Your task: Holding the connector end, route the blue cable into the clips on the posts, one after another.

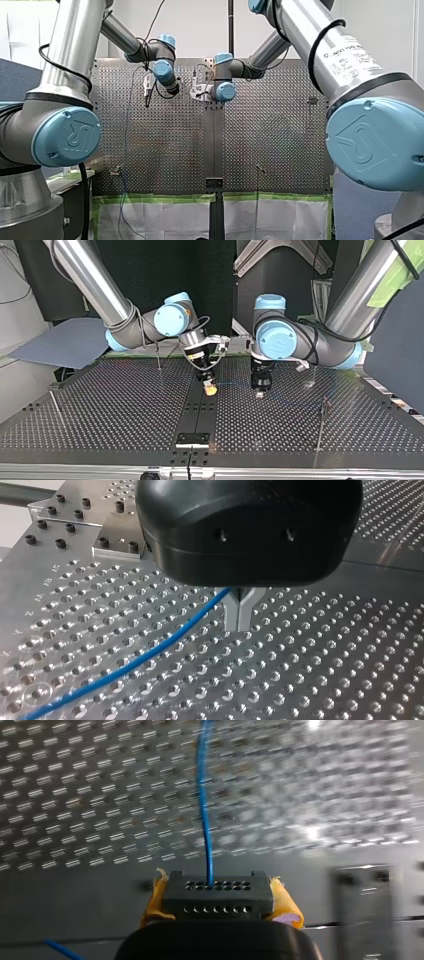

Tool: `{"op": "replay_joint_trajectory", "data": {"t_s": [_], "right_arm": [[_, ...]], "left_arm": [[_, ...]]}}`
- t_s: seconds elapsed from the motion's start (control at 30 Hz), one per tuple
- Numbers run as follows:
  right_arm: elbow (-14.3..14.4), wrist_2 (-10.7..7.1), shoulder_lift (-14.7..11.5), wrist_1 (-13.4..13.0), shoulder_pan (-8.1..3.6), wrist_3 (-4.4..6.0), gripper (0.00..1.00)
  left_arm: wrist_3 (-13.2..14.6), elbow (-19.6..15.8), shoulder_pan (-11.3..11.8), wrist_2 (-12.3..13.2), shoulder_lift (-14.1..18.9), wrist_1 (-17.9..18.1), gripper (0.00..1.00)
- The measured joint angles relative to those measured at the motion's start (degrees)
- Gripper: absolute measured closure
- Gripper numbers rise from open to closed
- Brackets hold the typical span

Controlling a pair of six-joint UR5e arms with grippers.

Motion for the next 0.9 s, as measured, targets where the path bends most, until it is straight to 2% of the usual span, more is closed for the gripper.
{"op": "replay_joint_trajectory", "data": {"t_s": [0.2,0.37,0.57,0.77,0.9], "right_arm": [[2.7,0.88,1.5,-0.4,-1.22,-0.51,1.00],[3.7,0.73,2.0,-0.5,-2.15,-0.69,1.00],[4.3,0.84,3.4,-0.6,-2.56,-1.24,1.00],[6.9,1.21,3.9,-2.0,-3.09,-1.63,1.00],[8.1,1.23,4.0,-2.3,-3.39,-1.99,1.00]], "left_arm": [[-0.1,-0.1,-1.2,-0.9,-1.9,-0.3,1.00],[0.0,-1.0,-2.6,-2.6,-3.2,-0.4,1.00],[-0.5,-3.1,-3.9,-3.5,-3.6,2.1,1.00],[-0.8,-4.9,-5.5,-3.6,-5.9,3.8,1.00],[-1.9,-5.8,-6.8,-3.8,-7.2,5.9,1.00]]}}
